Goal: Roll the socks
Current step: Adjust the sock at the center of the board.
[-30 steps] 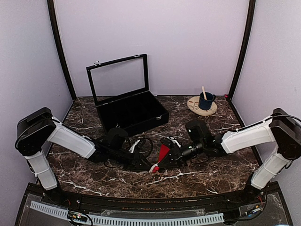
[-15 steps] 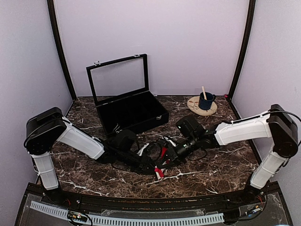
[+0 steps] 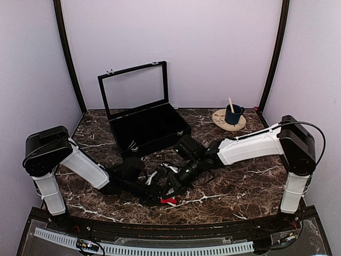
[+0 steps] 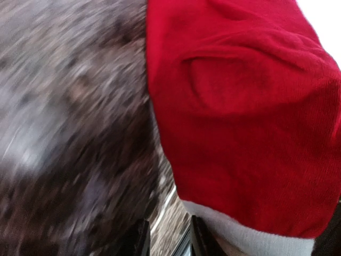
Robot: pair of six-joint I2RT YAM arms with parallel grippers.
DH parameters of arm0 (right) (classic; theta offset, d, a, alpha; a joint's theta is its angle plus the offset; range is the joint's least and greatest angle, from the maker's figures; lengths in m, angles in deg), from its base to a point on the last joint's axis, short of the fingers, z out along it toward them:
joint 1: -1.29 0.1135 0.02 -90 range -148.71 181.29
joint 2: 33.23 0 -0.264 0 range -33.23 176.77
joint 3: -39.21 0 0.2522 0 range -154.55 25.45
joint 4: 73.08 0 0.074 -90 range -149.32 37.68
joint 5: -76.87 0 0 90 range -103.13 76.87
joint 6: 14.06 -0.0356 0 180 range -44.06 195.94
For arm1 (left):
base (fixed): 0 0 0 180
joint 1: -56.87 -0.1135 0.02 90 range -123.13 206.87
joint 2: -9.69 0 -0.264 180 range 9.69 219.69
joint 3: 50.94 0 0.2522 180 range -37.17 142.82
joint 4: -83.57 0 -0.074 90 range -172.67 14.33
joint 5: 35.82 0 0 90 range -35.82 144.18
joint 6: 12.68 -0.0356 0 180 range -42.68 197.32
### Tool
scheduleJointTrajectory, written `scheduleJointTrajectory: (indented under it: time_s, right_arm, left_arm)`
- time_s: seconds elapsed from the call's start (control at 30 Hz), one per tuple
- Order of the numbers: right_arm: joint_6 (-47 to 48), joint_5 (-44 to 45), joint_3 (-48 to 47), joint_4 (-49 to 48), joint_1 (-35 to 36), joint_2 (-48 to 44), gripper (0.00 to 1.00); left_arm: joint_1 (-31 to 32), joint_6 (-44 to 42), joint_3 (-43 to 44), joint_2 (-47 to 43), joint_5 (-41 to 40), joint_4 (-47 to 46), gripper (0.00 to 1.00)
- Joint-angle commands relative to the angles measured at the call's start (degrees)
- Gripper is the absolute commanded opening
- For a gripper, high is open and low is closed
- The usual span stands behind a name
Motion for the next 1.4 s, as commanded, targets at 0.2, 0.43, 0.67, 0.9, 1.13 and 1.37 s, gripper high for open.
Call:
scheduleJointTrajectory:
  time_s: [0.2,0.43,0.67,0.9,1.13,1.37]
  right_arm:
    - [5.9,1.1,-9.1,5.0,4.1,6.5,0.01]
    - [9.5,1.1,-15.8,10.3,6.2,11.0,0.03]
    - [14.4,2.0,-22.0,17.1,7.6,15.8,0.07]
    - [18.0,2.1,-25.5,21.3,8.5,19.5,0.16]
    - [21.6,3.1,-28.6,25.5,8.8,21.8,0.28]
    - [22.7,5.8,-29.7,27.5,9.0,19.2,0.33]
  left_arm:
    - [0.6,6.3,-8.2,-9.6,-4.1,-4.6,0.28]
    - [1.5,10.0,-10.9,-8.8,-5.1,-10.0,0.28]
    - [2.3,12.5,-12.0,-6.9,-4.9,-14.0,0.28]
    - [3.4,15.9,-12.2,-3.6,-4.1,-19.0,0.28]
    - [3.7,17.4,-12.4,-3.1,-4.0,-20.1,0.28]
    - [3.8,18.8,-15.3,-6.0,-6.7,-18.4,0.28]
